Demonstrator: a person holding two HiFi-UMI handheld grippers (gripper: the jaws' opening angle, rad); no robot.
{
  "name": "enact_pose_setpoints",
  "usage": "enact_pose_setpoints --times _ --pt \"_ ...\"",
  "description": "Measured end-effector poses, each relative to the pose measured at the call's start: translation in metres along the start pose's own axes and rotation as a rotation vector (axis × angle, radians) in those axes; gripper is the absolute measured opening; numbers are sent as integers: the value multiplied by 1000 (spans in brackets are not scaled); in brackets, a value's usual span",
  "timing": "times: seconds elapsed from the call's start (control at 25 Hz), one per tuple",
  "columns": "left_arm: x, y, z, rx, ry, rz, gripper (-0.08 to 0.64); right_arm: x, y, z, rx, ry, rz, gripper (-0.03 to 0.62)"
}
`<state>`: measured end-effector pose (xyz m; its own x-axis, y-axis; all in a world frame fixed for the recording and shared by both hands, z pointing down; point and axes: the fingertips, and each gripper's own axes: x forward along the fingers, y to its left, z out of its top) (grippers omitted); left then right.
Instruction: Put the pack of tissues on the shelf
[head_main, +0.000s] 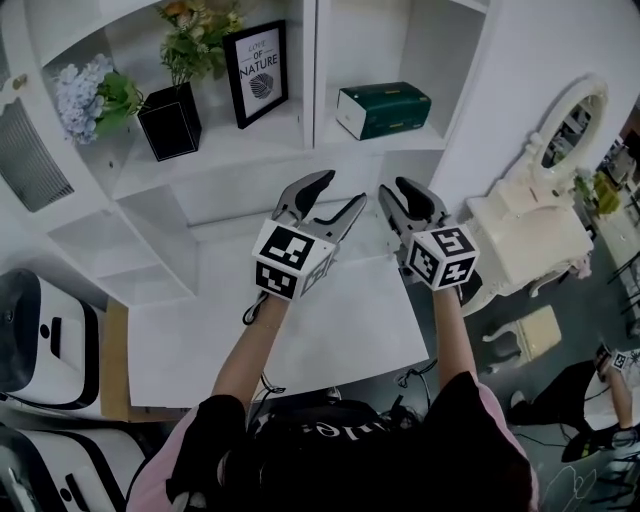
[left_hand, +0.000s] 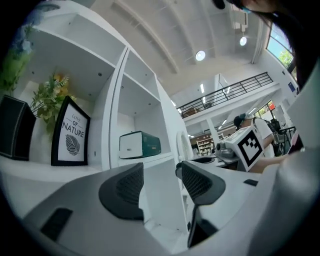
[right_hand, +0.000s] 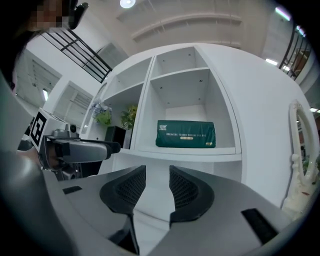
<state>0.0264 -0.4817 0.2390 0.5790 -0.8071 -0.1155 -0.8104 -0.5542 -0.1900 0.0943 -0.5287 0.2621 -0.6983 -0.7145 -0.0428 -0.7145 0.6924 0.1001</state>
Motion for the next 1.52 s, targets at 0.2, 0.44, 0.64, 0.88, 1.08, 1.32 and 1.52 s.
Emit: enact_pose_setpoints --times 0.2,0.44,0.64,0.88,1.08,1.32,1.52 --pt "-44 -10 -28 -20 24 -55 252 -15 36 -32 35 42 -12 160" --pt "-107 -22 -71 -76 62 -109 252 -31 85 -81 89 134 -44 160" --pt "-163 -37 -108 -120 124 -153 249 -48 136 -113 146 188 -67 160" --pt "-226 -54 -130 -177 147 -203 247 -71 200 -132 189 220 -98 160" --pt "-273 -65 -140 -203 145 -249 245 -86 248 -143 217 234 -126 160" --pt "-306 -75 -147 -248 139 -259 243 -101 284 -151 228 271 -130 158" --pt "-323 -79 -151 -267 138 -233 242 -101 303 -163 174 329 -94 146"
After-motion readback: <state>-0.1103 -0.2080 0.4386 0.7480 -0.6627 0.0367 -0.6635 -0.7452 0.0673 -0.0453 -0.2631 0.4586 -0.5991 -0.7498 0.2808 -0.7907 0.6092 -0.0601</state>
